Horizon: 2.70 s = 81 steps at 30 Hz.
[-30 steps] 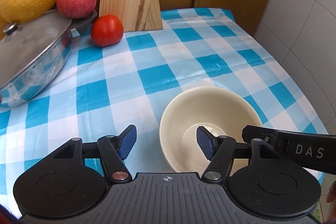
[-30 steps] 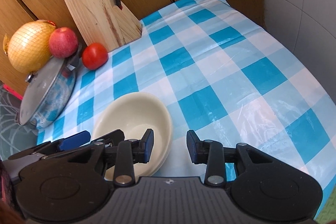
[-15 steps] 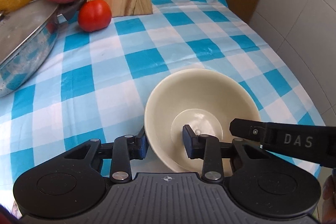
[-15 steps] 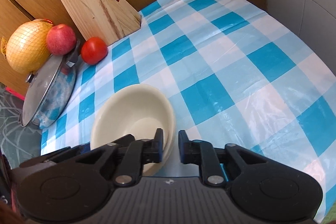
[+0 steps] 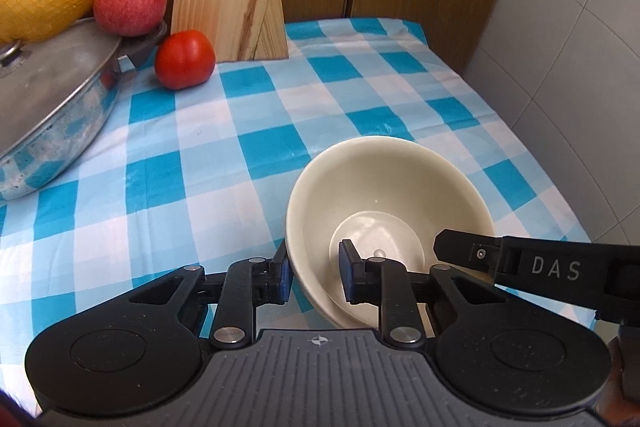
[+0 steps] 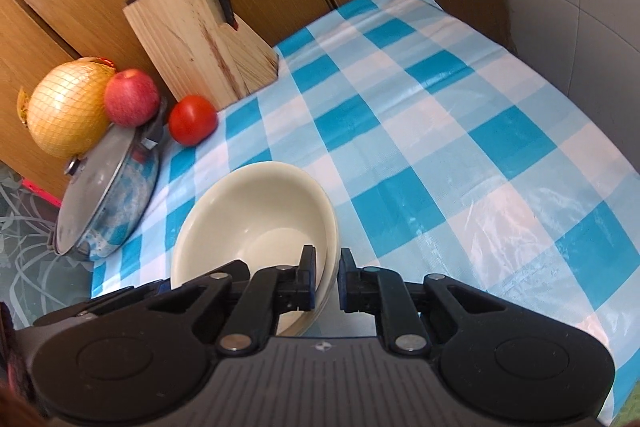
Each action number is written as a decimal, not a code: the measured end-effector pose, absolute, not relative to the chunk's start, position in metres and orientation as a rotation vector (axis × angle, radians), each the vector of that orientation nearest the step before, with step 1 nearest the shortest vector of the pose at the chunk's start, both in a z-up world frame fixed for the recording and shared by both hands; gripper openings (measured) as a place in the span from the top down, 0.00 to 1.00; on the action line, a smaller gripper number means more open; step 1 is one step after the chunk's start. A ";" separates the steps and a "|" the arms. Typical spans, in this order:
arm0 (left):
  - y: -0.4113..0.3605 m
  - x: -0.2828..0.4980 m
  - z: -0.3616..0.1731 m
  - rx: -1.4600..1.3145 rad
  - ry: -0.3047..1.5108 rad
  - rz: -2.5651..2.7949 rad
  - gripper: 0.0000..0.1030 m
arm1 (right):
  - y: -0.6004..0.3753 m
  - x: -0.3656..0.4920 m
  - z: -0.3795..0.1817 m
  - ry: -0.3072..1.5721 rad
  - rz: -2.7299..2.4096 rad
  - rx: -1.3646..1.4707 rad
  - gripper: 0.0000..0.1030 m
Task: Organize plates and bowls
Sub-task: 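Carry the bowl stack with the left gripper toward the pink-flower deep dish, then lower the bowl stack into the deep dish and open the left gripper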
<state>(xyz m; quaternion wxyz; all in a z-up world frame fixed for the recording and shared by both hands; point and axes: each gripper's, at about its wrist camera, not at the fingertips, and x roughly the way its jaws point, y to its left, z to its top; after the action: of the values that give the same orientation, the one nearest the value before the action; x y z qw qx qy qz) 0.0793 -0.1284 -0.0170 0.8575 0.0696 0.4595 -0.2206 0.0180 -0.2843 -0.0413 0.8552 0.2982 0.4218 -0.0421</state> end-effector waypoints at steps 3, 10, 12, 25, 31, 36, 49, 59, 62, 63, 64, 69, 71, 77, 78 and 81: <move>-0.124 0.076 -0.010 0.141 0.950 -0.457 0.70 | -0.283 0.016 -0.034 0.872 -0.072 0.632 0.88; -0.100 0.060 0.007 0.120 0.918 -0.425 0.70 | -0.264 0.004 -0.016 0.829 -0.012 0.617 0.88; -0.088 0.052 0.011 0.116 0.909 -0.404 0.70 | -0.255 0.000 -0.012 0.828 0.017 0.608 0.88; -0.018 0.000 0.027 0.102 0.915 -0.327 0.69 | -0.192 -0.036 -0.003 0.873 0.163 0.571 0.88; -0.001 -0.014 0.024 0.100 0.929 -0.309 0.68 | -0.171 -0.047 -0.006 0.919 0.192 0.532 0.88; 0.009 -0.019 0.021 0.088 0.957 -0.314 0.68 | -0.161 -0.052 -0.005 0.942 0.195 0.502 0.87; 0.019 -0.020 0.007 0.079 0.985 -0.312 0.69 | -0.150 -0.050 -0.017 0.977 0.180 0.490 0.85; 0.041 -0.029 0.015 0.073 0.930 -0.229 0.52 | -0.153 -0.076 0.002 0.846 0.101 0.400 0.74; 0.049 -0.038 0.019 0.057 0.917 -0.219 0.46 | -0.150 -0.091 0.008 0.812 0.106 0.372 0.72; 0.051 -0.041 0.019 0.049 0.918 -0.219 0.46 | -0.148 -0.096 0.008 0.804 0.107 0.362 0.71; 0.054 -0.044 0.019 0.042 0.918 -0.218 0.46 | -0.145 -0.101 0.009 0.797 0.110 0.351 0.71; 0.064 -0.070 0.024 0.025 0.895 -0.211 0.38 | -0.135 -0.129 0.003 0.800 0.138 0.333 0.71; 0.065 -0.084 0.027 0.032 0.872 -0.211 0.32 | -0.130 -0.139 0.000 0.792 0.134 0.315 0.69; 0.067 -0.108 0.026 0.043 0.859 -0.227 0.29 | -0.119 -0.156 -0.003 0.759 0.130 0.275 0.65; 0.067 -0.111 0.026 0.043 0.856 -0.229 0.27 | -0.119 -0.157 -0.003 0.751 0.125 0.270 0.65; 0.071 -0.121 0.024 0.027 0.833 -0.230 0.24 | -0.118 -0.159 -0.004 0.743 0.115 0.258 0.64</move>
<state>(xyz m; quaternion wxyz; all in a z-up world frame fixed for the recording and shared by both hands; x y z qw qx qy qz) -0.1212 0.0707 0.0237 0.9081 0.0131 0.4035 -0.1112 -0.1594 -0.1181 -0.0038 0.9220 0.1258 0.3619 0.0559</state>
